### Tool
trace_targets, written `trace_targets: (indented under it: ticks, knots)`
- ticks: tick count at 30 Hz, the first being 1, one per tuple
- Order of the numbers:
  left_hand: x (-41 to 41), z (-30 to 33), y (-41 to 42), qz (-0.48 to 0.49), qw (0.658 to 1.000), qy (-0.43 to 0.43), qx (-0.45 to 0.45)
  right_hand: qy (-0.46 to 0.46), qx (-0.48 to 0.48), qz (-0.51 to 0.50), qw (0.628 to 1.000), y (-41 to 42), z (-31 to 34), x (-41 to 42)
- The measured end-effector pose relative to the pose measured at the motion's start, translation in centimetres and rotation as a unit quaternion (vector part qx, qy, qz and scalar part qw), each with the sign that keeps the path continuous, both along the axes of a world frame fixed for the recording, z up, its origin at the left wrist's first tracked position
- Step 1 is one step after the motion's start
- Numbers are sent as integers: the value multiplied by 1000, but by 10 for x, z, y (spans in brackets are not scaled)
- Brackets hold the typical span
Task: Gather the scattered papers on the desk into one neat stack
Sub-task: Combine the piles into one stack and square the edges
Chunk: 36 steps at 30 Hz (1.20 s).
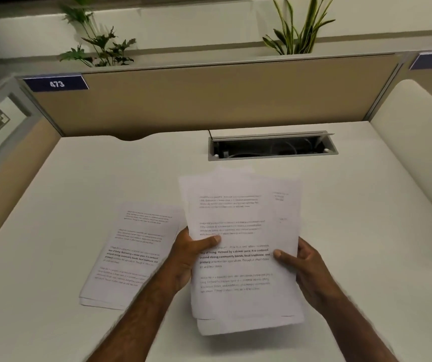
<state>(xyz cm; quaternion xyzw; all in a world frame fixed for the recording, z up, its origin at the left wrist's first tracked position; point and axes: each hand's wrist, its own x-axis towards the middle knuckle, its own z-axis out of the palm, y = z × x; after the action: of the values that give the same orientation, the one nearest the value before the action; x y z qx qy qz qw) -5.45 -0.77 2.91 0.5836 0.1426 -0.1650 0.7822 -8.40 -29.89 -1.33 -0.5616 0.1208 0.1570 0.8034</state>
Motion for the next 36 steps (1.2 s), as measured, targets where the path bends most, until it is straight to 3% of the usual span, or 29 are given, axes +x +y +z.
trace_targets:
  ticks: [5,8,13,17,20,23,27,34,36]
  knots:
    - [0,-18,12,18,999,41,28,80,-38,107,990,24,-18,-2]
    - [5,-27,27,54,987,19,151,103,-70,98,987,39,-29,-2]
    - [11,-39,89,203,889,18,409,111,-86,66,988,47,-44,6]
    - [8,-45,151,193,788,42,583,120,-96,45,987,50,-52,11]
    - [5,-46,186,124,766,176,606,124,-98,40,987,51,-53,15]
    - [1,-46,200,83,748,222,619,127,-104,39,986,53,-52,18]
    - [4,-49,209,79,760,251,595,130,-110,42,984,57,-51,22]
    - [-1,-53,225,140,866,232,420,131,-114,42,984,57,-49,20]
    - [-6,-52,225,165,874,210,405,130,-114,42,984,58,-49,20]
